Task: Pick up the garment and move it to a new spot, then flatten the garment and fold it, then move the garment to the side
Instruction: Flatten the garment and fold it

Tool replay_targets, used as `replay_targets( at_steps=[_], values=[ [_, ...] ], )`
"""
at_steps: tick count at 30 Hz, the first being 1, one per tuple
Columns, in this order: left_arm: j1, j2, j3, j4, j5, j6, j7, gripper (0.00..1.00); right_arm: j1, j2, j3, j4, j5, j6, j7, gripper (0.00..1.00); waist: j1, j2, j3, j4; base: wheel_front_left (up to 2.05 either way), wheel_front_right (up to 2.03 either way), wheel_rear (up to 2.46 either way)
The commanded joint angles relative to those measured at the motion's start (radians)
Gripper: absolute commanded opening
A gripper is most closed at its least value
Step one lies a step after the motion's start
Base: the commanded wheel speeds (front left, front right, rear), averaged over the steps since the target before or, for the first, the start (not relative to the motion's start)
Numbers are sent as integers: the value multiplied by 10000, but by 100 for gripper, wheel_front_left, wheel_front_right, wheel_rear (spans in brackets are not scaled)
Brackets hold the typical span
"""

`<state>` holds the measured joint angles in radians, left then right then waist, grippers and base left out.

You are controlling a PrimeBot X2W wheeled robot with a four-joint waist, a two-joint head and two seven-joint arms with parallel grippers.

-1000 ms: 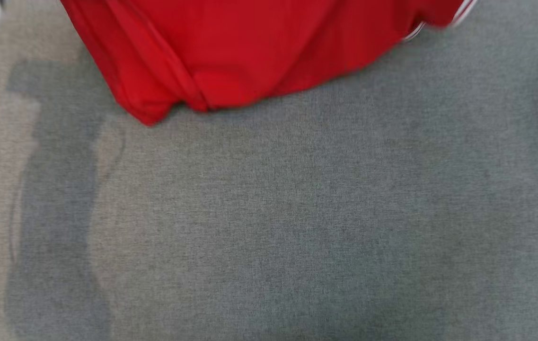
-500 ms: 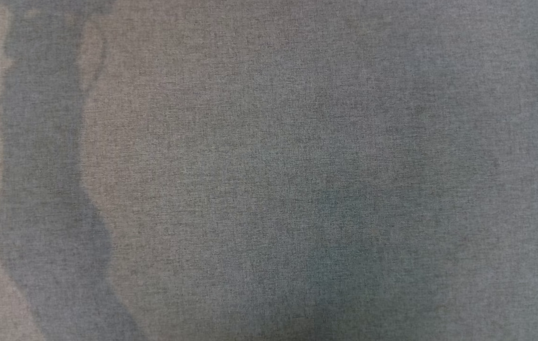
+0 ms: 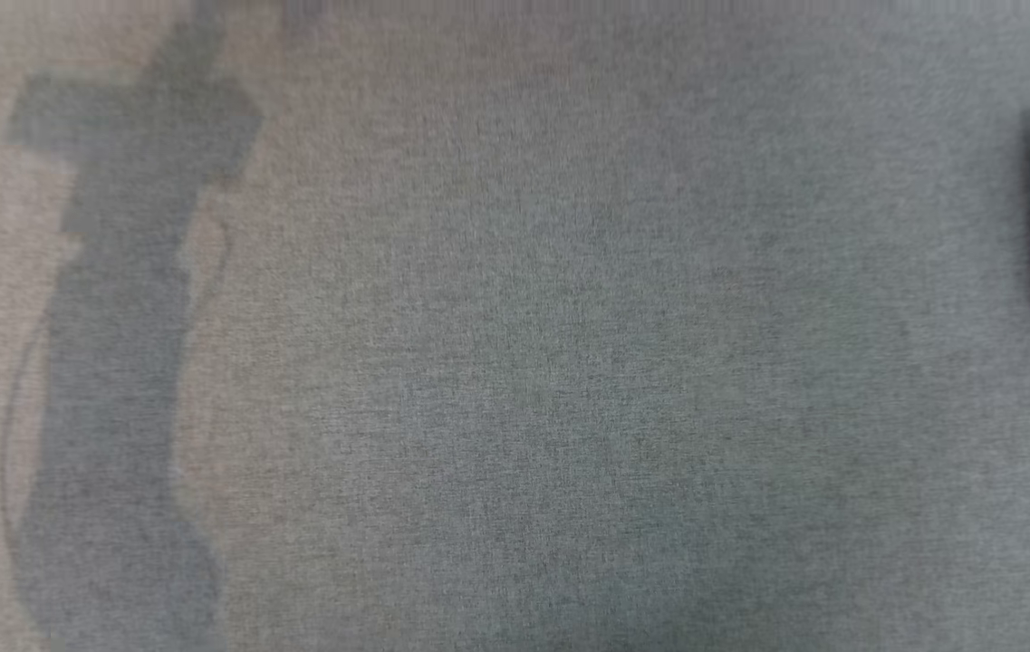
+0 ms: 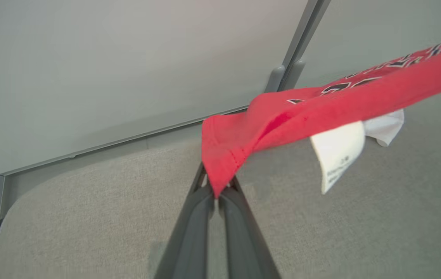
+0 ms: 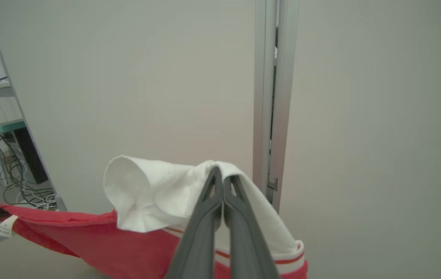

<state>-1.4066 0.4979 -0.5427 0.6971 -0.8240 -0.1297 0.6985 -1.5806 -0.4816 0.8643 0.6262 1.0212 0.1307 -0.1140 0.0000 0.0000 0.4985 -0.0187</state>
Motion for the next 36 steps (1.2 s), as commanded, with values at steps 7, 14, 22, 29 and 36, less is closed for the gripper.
replay_targets(
  at_steps=[7,14,22,29,36],
  values=[
    [2367,886,-1173,-1105,-1649,-12,1071,0,2206,-1059,1409,-1335,1477,2,1664,0,0,0,-1893,12,0,0,0],
    [4712,1805,-1894,-2652,-3135,-13,2227,0,4052,-2268,2400,-2723,2535,2,3281,0,0,0,-3092,6,0,0,0],
    [6658,2638,-2257,-4184,-3960,399,3086,0,5954,-3576,3032,-4359,3395,2,4491,0,0,0,-3913,-2,0,0,0],
    [8259,3669,-2380,-6238,-4685,1180,3694,0,7582,-5278,3379,-6009,4056,2,5857,0,0,0,-4218,-77,0,0,0],
    [8908,4300,-2340,-7428,-5122,1741,4024,0,8277,-6063,3215,-6893,4342,1,6244,0,0,0,-4228,-117,0,0,0]
  ],
)
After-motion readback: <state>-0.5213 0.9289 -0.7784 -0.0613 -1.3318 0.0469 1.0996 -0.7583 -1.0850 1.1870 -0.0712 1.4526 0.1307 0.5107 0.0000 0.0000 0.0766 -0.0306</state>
